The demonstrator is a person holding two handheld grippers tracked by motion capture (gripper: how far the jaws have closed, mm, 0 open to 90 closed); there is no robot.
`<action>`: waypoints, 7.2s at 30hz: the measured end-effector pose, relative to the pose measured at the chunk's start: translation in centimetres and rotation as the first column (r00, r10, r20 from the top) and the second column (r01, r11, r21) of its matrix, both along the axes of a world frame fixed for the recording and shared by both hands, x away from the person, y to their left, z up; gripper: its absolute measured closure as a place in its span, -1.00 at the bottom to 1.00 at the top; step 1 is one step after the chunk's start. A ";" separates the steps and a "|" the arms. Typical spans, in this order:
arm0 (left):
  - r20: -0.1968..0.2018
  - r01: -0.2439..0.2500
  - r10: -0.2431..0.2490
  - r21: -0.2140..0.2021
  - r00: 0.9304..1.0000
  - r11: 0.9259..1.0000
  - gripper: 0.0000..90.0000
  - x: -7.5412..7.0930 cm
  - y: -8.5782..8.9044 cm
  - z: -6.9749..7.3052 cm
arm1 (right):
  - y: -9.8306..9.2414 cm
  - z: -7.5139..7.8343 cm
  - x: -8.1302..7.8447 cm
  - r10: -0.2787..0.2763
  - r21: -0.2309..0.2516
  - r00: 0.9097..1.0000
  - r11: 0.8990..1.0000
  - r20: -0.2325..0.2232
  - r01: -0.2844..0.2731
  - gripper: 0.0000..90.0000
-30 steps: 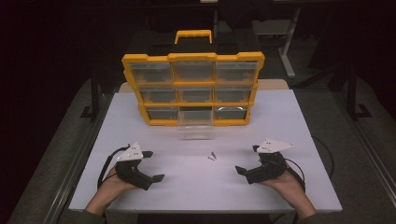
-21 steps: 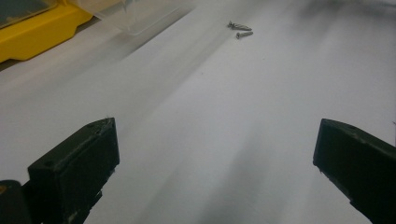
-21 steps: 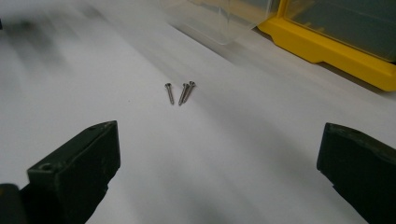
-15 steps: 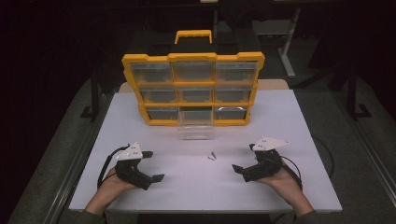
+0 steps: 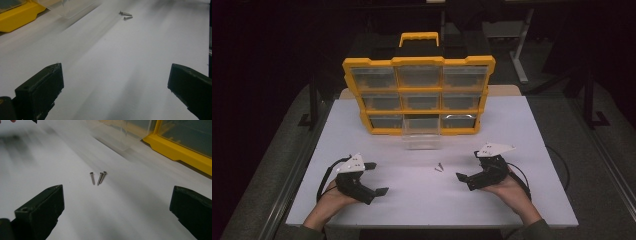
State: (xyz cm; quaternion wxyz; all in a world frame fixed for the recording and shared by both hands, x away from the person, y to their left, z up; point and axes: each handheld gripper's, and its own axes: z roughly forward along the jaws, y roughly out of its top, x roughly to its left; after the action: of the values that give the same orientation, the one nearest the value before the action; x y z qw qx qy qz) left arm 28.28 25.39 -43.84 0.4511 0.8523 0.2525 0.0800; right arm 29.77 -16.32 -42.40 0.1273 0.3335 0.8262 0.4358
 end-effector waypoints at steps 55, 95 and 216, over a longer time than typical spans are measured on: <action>-0.006 0.000 0.000 -0.009 1.000 1.000 -0.99 0.1 0.1 0.0 | 4.0 1.0 4.7 0.014 0.001 1.000 1.000 -0.016 -0.014 -1.00; 0.002 0.002 -0.002 -0.006 1.000 1.000 -0.99 0.0 0.0 -0.1 | 6.3 -0.4 6.2 0.017 -0.108 0.990 0.994 -0.141 -0.033 -0.08; 0.024 0.016 -0.016 0.005 1.000 1.000 -0.99 -0.1 0.1 -0.5 | 4.6 2.8 6.8 0.069 -0.160 0.978 0.982 -0.195 -0.101 0.92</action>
State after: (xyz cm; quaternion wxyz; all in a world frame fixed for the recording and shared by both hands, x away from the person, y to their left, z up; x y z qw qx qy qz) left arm 28.14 25.48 -44.38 0.4528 0.8543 0.2401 0.0873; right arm 36.53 -11.68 -39.58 0.0577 0.3255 0.8821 0.3356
